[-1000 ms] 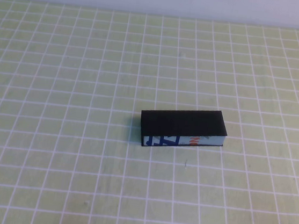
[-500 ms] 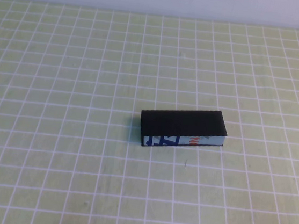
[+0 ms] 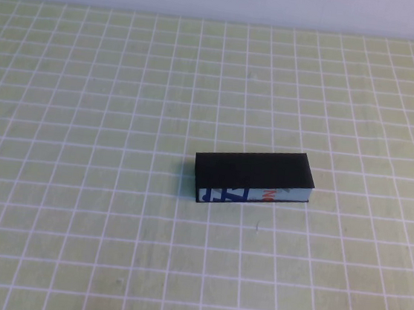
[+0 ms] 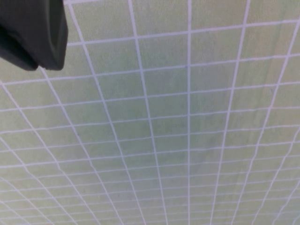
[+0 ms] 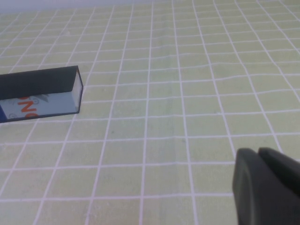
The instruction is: Take glasses out of glasses case
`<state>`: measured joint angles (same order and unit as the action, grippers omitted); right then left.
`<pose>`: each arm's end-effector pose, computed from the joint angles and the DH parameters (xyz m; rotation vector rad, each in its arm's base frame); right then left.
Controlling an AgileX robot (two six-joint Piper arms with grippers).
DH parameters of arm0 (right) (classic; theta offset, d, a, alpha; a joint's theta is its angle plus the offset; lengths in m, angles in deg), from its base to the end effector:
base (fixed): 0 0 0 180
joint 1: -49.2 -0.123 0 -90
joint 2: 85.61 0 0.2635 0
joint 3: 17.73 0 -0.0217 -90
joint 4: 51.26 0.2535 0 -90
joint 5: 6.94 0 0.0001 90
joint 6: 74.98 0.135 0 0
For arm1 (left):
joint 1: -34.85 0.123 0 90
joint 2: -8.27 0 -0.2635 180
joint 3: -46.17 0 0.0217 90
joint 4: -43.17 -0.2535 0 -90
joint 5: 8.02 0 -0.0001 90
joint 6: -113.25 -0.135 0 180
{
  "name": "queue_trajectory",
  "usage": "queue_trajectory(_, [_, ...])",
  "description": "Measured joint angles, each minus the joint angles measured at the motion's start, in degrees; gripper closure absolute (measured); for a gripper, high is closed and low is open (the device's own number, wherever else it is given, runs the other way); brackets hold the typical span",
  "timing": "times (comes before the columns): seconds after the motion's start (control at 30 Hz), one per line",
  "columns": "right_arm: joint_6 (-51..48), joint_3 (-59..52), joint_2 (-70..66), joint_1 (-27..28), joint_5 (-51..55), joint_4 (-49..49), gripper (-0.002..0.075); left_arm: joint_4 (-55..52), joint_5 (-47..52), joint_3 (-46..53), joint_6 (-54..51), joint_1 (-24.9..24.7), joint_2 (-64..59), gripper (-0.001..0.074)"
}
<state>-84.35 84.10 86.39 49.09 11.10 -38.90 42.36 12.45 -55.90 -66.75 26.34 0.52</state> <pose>0.1213 0.0092 0.1660 -0.0109 1.8123 0.0912 0.1185 -0.0171 0.1616 0.1463 1.8478 -0.0896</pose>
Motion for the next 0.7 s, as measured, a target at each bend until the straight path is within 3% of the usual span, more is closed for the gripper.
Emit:
queue_trajectory(0.37, [0.0, 0.0, 0.0, 0.0, -4.0, 4.9, 0.0743, -0.2, -0.2, 0.0, 0.0, 0.0, 0.0, 0.0739])
queue_trajectory(0.53, [0.0, 0.0, 0.0, 0.0, -12.3, 17.3, 0.0743, 3.1, -4.6, 0.1, 3.0, 0.0, 0.0, 0.0739])
queue_trajectory(0.7, [0.0, 0.0, 0.0, 0.0, -18.0, 30.6, 0.0743, 11.8, -15.0, 0.1, 7.2, 0.0, 0.0, 0.0739])
